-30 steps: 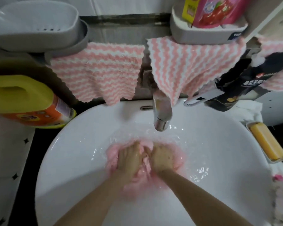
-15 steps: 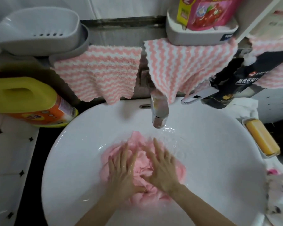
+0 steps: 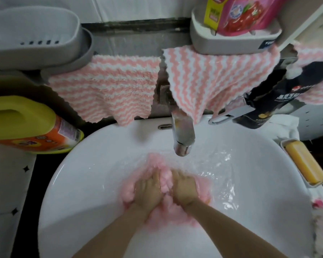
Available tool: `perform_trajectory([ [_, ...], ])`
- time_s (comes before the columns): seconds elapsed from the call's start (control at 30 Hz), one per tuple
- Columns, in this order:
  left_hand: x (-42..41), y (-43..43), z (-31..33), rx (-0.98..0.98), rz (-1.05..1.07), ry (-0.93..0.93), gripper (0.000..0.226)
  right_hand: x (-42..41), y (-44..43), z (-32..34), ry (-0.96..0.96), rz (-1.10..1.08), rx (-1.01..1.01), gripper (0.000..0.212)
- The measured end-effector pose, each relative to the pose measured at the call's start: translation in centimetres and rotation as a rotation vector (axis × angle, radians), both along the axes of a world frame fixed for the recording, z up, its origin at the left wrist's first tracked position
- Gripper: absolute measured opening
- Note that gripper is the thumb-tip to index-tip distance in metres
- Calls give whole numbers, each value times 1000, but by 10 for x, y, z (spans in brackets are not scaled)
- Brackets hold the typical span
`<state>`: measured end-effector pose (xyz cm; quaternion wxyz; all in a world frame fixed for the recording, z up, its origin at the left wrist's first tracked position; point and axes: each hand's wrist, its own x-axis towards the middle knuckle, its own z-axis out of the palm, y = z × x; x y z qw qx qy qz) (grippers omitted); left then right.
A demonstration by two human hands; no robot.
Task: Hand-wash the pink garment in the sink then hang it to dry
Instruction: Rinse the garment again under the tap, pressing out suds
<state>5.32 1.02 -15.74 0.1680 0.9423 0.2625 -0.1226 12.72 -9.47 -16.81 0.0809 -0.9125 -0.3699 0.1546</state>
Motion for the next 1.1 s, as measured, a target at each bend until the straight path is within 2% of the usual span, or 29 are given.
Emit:
perform_trajectory([
  [0.07,5,8,4,-86,-29,4,52,12,6,14,175,-47,-58,37],
  [0.13,3,25,11,-237,-77,-38,58,29,2,29,371,-132,66,37],
  [0.17,-2,35,13,-299,-115,-27,66,37,-6,36,536,-176,142,38],
  [0.2,-10,44,16,-313,-157,6,73,46,-16,43,725,-213,225,38],
  [0.27,-29,57,23,-206,-238,76,78,62,-47,46,1078,-364,363,44],
  [0.3,-38,61,29,-133,-257,92,76,69,-63,46,1147,-446,392,44],
  [0.33,-46,64,34,-82,-253,90,73,73,-77,49,1041,-453,378,38],
  [0.43,-63,65,53,-51,-149,26,60,79,-107,51,431,-307,95,14],
  [0.47,-66,65,57,-31,-113,-5,55,80,-113,55,339,-293,20,12],
  [0.57,-68,66,73,19,2,-158,44,83,-118,71,290,-382,54,10],
  [0.67,-63,76,92,-8,151,-191,39,90,-111,93,491,-630,360,9],
  [0.73,-62,85,100,-129,256,-193,35,95,-109,104,611,-792,484,10],
  [0.83,-62,96,109,-362,387,-261,31,106,-102,115,690,-1001,582,15],
  [0.9,-62,95,117,-612,524,-395,20,108,-100,125,801,-1137,694,13],
  [0.93,-60,91,121,-754,617,-449,12,110,-101,126,822,-1133,762,12],
  [1.0,-55,82,123,-926,793,-500,11,108,-100,125,744,-1032,814,18],
  [1.07,-51,78,118,-919,921,-509,16,94,-99,118,381,-896,620,33],
  [1.1,-50,77,113,-834,933,-490,21,82,-98,114,160,-814,578,37],
])
